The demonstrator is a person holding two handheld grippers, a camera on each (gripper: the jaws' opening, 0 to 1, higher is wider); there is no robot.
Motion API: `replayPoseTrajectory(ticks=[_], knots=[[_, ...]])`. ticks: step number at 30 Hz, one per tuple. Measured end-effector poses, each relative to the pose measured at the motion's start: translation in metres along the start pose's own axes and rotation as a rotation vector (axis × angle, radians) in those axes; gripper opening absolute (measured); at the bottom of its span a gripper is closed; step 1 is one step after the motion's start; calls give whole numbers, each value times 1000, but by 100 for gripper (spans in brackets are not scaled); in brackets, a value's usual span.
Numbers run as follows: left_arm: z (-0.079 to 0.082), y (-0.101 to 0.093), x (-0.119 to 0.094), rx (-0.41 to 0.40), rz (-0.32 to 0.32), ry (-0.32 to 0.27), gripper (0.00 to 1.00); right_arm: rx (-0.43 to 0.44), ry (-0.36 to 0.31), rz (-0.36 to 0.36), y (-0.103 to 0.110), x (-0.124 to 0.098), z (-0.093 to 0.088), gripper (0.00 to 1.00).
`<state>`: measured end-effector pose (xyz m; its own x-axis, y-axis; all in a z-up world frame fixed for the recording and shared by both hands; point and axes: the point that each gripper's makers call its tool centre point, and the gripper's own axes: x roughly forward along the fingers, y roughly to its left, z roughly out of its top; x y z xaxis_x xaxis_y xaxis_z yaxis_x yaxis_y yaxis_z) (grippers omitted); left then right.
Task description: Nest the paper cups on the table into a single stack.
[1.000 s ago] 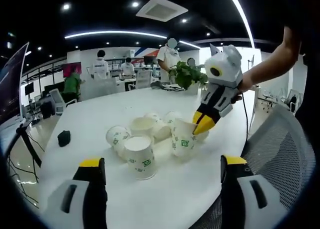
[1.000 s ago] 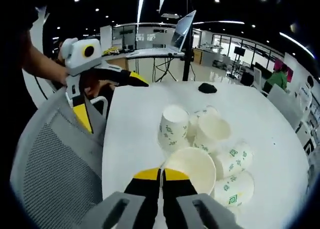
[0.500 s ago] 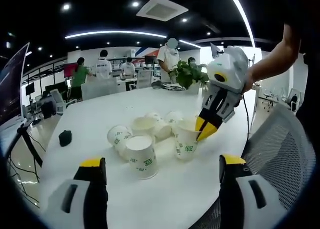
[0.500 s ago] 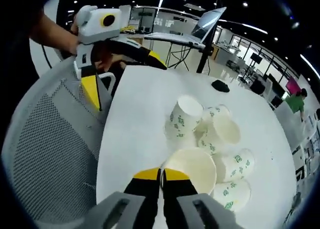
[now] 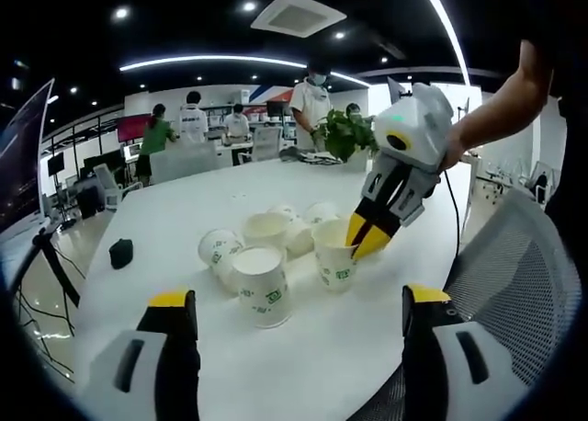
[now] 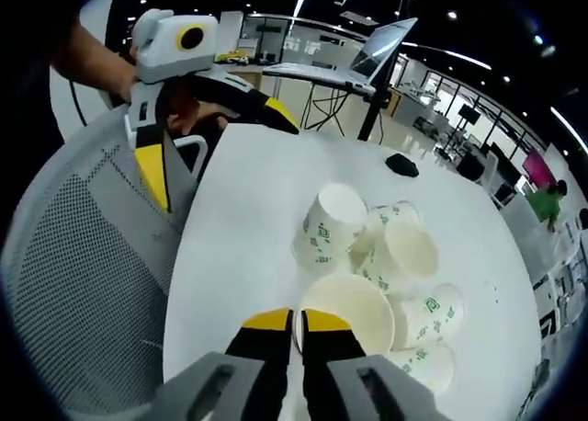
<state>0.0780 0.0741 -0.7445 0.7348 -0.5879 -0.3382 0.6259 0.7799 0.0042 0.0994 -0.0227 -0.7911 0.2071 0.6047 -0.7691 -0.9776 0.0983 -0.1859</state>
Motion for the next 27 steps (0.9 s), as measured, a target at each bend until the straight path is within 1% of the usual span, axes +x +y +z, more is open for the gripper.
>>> replayPoseTrajectory(ticks=[4,10,14,18,20,25,27], knots=[[0,0,0,1,0,3,91,19,-6,-8,-2,3,-1,0],[-2,-1,0,-1,-5,10,90,63,-38,-22,-6,5,4,0],[-3,0,1,-2,-5,12,90,68,-50,-21,-4,6,9,0],[-3,0,1,-1,-6,15,90,69,-53,-26,-8,9,7,0],[-3,0,1,-1,-5,14,90,66,-58,-33,-9,8,8,3],[-3,1,0,-9,-2,16,88,101,-94,-47,-13,4,8,8],[-3,1,0,-15,0,12,88,125,-115,-66,-17,0,10,11]])
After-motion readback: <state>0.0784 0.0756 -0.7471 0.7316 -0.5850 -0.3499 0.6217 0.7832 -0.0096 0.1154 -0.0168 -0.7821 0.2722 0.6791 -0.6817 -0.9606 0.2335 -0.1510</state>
